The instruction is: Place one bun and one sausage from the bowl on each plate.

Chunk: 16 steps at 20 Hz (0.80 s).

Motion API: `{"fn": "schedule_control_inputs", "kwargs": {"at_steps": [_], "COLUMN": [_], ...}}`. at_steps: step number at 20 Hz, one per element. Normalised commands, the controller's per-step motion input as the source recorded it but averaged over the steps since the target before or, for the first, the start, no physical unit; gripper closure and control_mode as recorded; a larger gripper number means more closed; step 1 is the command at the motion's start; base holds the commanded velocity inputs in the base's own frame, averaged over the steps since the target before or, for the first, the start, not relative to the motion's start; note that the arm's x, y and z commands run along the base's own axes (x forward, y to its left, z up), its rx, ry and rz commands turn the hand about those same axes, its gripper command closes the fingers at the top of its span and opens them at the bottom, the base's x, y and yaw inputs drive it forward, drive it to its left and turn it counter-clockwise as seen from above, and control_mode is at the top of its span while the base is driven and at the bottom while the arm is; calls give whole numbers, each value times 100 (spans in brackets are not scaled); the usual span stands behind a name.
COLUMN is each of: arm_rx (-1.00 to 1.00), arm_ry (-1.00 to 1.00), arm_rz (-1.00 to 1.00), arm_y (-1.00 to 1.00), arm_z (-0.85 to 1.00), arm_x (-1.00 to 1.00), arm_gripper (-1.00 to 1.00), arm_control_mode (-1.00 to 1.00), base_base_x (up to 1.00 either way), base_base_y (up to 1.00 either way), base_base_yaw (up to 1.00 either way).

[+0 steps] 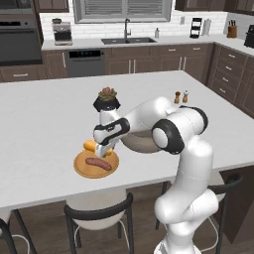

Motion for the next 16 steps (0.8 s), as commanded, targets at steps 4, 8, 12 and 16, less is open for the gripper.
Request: {"fn": "schedule_control_inputs", "kwargs": {"at_steps": [4,8,12,16], "arm_rx": [0,0,7,17], "arm_ry": [0,-2,-18,-32], "arm_rz": [0,0,-2,-10], "arm_y": [0,-4,-40,-88], "arm_z": [0,3,59,100], "arm_x": [-28,-24,-23,-29], "arm_gripper": [-100,-100,-100,-100], "arm_control_mode": [-100,-100,-100,-100], "base_base_x": [0,0,0,0], "base_base_y": [0,0,0,0], "base_base_yaw": [0,0,0,0]}}
